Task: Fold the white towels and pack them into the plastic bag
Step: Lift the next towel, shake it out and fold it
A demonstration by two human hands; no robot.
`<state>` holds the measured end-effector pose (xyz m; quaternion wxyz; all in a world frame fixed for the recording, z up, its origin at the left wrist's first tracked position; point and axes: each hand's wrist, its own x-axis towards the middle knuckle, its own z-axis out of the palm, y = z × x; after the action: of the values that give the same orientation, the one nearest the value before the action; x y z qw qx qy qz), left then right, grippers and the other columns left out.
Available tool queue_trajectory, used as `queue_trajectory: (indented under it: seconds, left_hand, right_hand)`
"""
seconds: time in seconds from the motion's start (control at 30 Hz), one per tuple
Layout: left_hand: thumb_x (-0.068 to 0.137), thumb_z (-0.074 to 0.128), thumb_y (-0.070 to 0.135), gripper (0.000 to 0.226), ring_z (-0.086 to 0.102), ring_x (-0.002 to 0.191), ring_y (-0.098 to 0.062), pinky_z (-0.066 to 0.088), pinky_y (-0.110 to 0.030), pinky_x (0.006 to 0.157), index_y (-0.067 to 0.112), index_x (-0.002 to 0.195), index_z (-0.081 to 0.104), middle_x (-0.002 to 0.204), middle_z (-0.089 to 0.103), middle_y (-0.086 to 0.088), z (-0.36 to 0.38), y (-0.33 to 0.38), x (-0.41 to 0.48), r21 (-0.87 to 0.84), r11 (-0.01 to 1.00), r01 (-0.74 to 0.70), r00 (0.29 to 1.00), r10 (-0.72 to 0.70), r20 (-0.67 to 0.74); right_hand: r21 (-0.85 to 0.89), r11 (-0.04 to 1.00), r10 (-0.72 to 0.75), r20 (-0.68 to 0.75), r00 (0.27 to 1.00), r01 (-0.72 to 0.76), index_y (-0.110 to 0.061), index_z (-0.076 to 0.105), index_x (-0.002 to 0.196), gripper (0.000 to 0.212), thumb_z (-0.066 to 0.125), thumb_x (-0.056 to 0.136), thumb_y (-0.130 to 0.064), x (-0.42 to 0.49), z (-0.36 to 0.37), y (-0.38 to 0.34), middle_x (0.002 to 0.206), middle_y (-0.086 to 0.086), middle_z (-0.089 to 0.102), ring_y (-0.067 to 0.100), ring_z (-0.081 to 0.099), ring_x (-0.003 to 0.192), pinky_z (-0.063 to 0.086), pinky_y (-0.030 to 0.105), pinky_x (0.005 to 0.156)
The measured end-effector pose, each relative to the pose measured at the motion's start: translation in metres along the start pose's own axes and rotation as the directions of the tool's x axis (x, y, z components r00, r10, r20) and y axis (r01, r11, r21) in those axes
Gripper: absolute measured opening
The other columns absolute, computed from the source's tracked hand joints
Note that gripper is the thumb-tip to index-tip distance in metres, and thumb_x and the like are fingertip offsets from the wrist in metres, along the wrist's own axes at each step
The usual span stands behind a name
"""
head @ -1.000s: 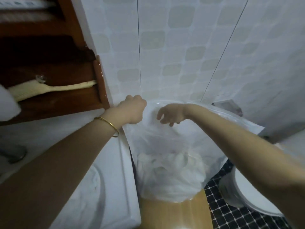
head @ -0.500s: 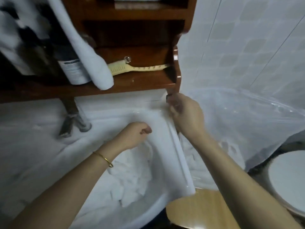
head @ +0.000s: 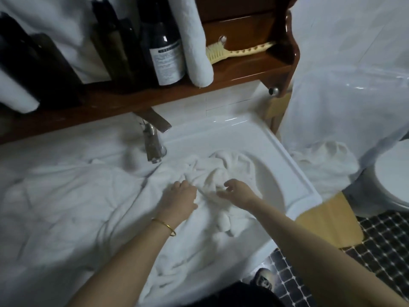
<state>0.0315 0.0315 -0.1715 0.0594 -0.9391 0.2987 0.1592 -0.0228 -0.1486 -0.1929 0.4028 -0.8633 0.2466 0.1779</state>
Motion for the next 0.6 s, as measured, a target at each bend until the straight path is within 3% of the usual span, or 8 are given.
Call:
queue_trajectory:
  seconds: [0.07,0.17,0.27,0.33,0.4,0.43,0.5,0.6]
  left_hand:
    - [0.093,0.051,0.027,0.023,0.044,0.116,-0.027,0.039,-0.036,0.095,0.017,0.111,0.061,0.123,0.05,-0.007,-0.001,0.0,-0.002,0.037,0.999,-0.032,0.997,0.034,-0.066]
    - [0.096,0.046,0.021,0.021,0.048,0.111,-0.028,0.035,-0.031,0.094,0.011,0.111,0.058,0.12,0.051,-0.011,-0.001,-0.005,-0.004,-0.096,0.994,-0.056,0.995,0.048,-0.082]
    - [0.089,0.061,0.026,0.036,0.047,0.115,-0.031,0.035,-0.033,0.097,0.008,0.118,0.049,0.124,0.046,-0.011,0.001,-0.016,-0.007,-0.351,0.933,0.076,0.99,-0.113,-0.087]
    - [0.083,0.069,0.033,0.058,0.045,0.118,-0.032,0.035,-0.036,0.1,0.007,0.128,0.042,0.128,0.044,-0.014,0.003,-0.019,-0.009,-0.372,0.916,0.148,0.982,-0.181,-0.053]
    - [0.08,0.072,0.035,0.069,0.045,0.12,-0.032,0.036,-0.037,0.101,0.006,0.133,0.038,0.131,0.044,-0.016,0.007,-0.017,-0.009,-0.366,0.916,0.163,0.982,-0.187,-0.029]
    - [0.08,0.072,0.034,0.071,0.045,0.121,-0.032,0.037,-0.037,0.1,0.005,0.133,0.037,0.131,0.044,-0.016,0.009,-0.016,-0.01,-0.377,0.912,0.161,0.983,-0.182,-0.022]
    - [0.082,0.069,0.03,0.061,0.049,0.118,-0.033,0.041,-0.039,0.097,0.005,0.13,0.041,0.128,0.049,-0.018,0.013,-0.014,-0.01,-0.391,0.907,0.159,0.984,-0.178,-0.012]
    - [0.092,0.054,0.029,0.033,0.059,0.108,-0.033,0.048,-0.037,0.089,0.006,0.115,0.057,0.116,0.063,-0.018,0.009,-0.009,-0.012,-0.466,0.874,0.136,0.987,-0.162,-0.016]
  right_hand:
    - [-0.037,0.999,0.003,-0.001,1.0,-0.003,-0.013,0.055,0.127,0.054,0.064,0.084,-0.043,-0.001,0.015,-0.009,0.125,0.006,0.056,0.026,0.053,0.115,0.042,0.027,0.087]
    - [-0.209,0.977,-0.057,-0.135,0.989,0.027,-0.015,0.064,0.098,0.023,0.053,0.09,-0.033,-0.007,0.028,-0.024,0.105,0.007,0.061,0.028,0.053,0.104,0.043,0.034,0.081]
    - [0.299,0.949,0.02,-0.386,0.922,0.104,-0.009,0.052,0.083,0.018,0.042,0.097,-0.015,-0.019,0.013,-0.038,0.083,0.011,0.052,0.023,0.049,0.083,0.04,0.031,0.076]
    - [0.811,0.561,0.323,-0.399,0.858,0.166,-0.001,0.056,0.091,0.026,0.033,0.098,-0.012,-0.027,-0.022,-0.049,0.078,0.01,0.049,0.022,0.049,0.073,0.045,0.023,0.071]
    - [0.961,0.002,0.438,-0.249,0.864,0.277,-0.001,0.059,0.084,0.032,0.032,0.095,-0.013,-0.04,-0.07,-0.058,0.077,0.006,0.054,0.019,0.052,0.07,0.047,0.029,0.083]
    - [0.939,-0.184,0.399,-0.198,0.895,0.29,-0.005,0.057,0.079,0.028,0.033,0.091,-0.013,-0.046,-0.095,-0.059,0.078,0.006,0.053,0.02,0.053,0.073,0.046,0.034,0.089]
    - [0.909,-0.337,0.262,-0.159,0.952,0.244,-0.009,0.05,0.08,0.016,0.035,0.082,-0.013,-0.062,-0.135,-0.059,0.078,0.009,0.049,0.022,0.052,0.079,0.043,0.035,0.093]
    - [0.907,-0.308,0.232,-0.22,0.947,0.286,-0.008,0.045,0.075,0.017,0.034,0.085,-0.015,-0.078,-0.167,-0.049,0.068,0.007,0.044,0.018,0.048,0.068,0.05,0.025,0.069]
